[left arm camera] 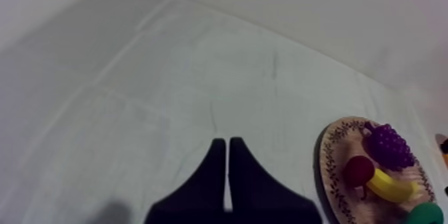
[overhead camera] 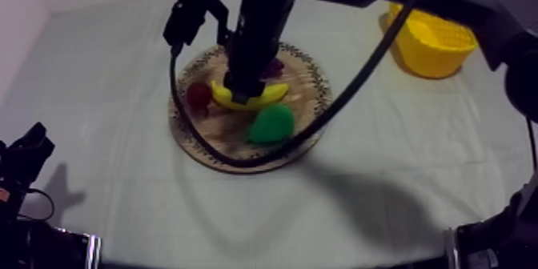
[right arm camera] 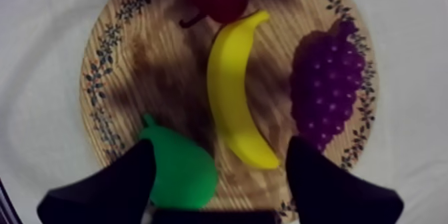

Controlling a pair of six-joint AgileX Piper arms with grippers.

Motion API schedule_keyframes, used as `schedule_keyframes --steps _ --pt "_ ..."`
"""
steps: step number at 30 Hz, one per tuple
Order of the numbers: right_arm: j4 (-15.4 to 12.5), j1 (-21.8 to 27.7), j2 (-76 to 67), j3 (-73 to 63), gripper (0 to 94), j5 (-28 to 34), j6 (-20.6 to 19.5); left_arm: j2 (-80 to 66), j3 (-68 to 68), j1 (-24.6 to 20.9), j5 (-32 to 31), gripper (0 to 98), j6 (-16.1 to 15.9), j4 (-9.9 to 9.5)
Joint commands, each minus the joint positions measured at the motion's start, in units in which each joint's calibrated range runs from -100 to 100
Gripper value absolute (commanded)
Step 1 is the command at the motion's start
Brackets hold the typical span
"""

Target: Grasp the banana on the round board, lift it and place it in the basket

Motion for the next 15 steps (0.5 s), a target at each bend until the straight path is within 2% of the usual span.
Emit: schedule_keyframes --steps 1,15 --pt "-0.3 0.1 2.1 -0.9 55.0 0.2 0.2 0.0 0.0 0.0 0.0 0.1 0.0 -0.03" --pt "-0.6 0.4 11.9 -7.0 53.6 0.2 0.6 0.0 0.0 0.0 0.0 0.1 0.0 -0.03"
